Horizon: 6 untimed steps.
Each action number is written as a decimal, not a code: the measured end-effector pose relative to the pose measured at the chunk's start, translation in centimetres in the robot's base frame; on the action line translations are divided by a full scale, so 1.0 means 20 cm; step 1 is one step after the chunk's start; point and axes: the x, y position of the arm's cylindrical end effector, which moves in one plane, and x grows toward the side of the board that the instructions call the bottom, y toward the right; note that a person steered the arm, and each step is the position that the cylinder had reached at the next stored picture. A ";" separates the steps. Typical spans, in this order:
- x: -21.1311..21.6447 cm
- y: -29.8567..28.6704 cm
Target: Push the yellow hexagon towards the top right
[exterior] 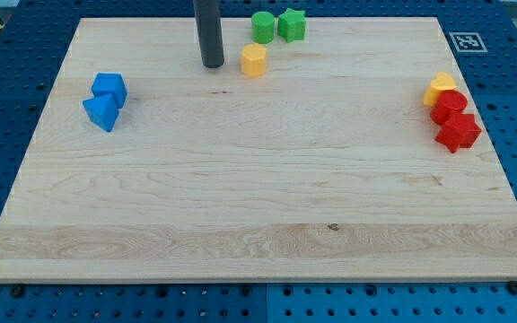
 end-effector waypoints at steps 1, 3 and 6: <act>0.01 0.14; 0.01 0.37; 0.01 0.72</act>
